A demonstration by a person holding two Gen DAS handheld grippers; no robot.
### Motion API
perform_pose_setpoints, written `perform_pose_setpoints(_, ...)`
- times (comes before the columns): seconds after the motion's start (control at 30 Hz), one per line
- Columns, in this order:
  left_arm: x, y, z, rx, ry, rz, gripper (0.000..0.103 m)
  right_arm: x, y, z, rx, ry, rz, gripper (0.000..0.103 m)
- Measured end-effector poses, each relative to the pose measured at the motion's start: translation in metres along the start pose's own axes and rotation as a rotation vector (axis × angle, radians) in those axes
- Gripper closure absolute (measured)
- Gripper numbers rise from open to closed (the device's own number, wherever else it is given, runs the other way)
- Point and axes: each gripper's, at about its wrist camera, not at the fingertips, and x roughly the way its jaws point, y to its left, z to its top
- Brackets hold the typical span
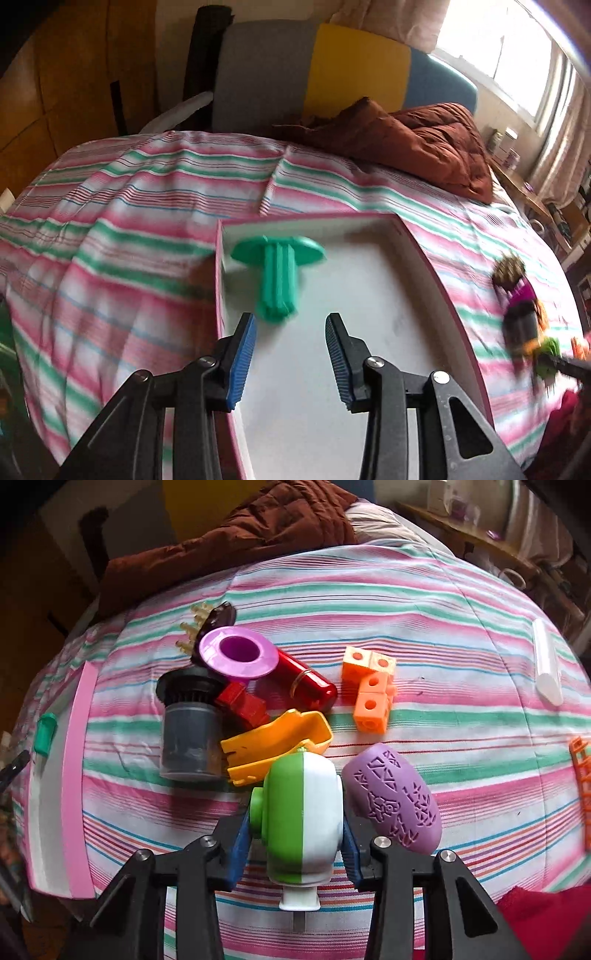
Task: Organize rigid objects
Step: 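Place the green stand in the tray with the left gripper while the right gripper grasps the green-and-white plug device, then carry the green-and-white plug device into the tray and release it with the right gripper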
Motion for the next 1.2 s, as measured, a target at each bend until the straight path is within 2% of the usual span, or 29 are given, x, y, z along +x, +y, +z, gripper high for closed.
perform_pose_setpoints(0.3, -0.033, -0.038, -0.045, 0.066, 0.007, -0.042, 0.064, 0.006, 0.011, 0.001, -0.034, -0.006, -0.029, 0.061)
perform_pose_setpoints(0.47, -0.042, -0.046, -0.057, 0.091, 0.006, -0.038, 0.064, 0.007, 0.019, -0.001, -0.066, -0.013, -0.045, 0.061)
perform_pose_setpoints(0.83, -0.052, -0.041, -0.065, 0.094, 0.003, -0.029, 0.064, 0.005, 0.041, -0.014, -0.145, 0.007, -0.018, 0.061)
perform_pose_setpoints(0.93, -0.054, -0.037, -0.066, 0.085, 0.001, -0.030, 0.064, 0.002, 0.046, -0.020, -0.142, 0.019, 0.020, 0.061)
perform_pose_setpoints(1.03, -0.055, -0.032, -0.066, 0.073, 0.000, -0.030, 0.064, -0.003, 0.053, -0.026, -0.128, 0.030, 0.097, 0.061)
perform_pose_setpoints(1.2, -0.057, -0.023, -0.067, 0.052, -0.004, -0.025, 0.064, -0.021, 0.080, -0.030, -0.149, 0.004, 0.194, 0.061)
